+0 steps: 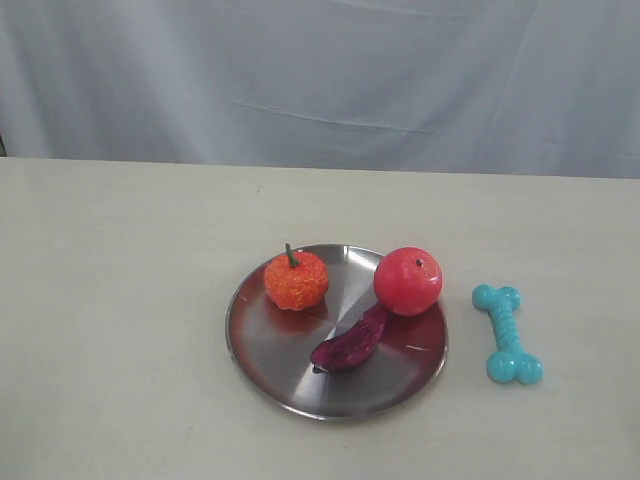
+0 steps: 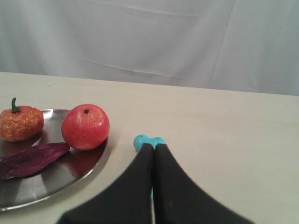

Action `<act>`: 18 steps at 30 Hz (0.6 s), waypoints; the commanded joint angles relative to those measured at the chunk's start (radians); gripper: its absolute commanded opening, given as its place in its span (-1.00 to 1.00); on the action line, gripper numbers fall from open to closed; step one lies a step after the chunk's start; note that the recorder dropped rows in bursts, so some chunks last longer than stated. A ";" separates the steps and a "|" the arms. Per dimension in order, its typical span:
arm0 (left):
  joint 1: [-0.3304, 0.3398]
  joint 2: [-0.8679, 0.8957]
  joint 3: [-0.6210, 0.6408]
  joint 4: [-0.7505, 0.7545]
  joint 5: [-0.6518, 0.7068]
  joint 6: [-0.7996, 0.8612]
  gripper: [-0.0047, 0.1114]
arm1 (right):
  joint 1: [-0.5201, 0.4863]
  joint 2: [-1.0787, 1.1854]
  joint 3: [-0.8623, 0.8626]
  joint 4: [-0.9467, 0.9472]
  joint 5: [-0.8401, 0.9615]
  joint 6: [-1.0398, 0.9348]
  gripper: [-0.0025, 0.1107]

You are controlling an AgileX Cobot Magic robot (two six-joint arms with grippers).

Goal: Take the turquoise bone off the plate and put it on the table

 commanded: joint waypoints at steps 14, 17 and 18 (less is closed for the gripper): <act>-0.008 -0.001 0.003 -0.001 -0.005 -0.004 -0.92 | -0.003 -0.006 0.003 0.000 0.111 0.007 -0.96; -0.008 -0.001 0.003 -0.001 -0.005 -0.004 -0.92 | -0.003 -0.006 0.003 0.000 0.109 0.007 -0.96; -0.008 -0.001 0.003 -0.001 -0.005 -0.004 -0.92 | -0.003 -0.006 0.003 0.000 0.109 0.007 -0.96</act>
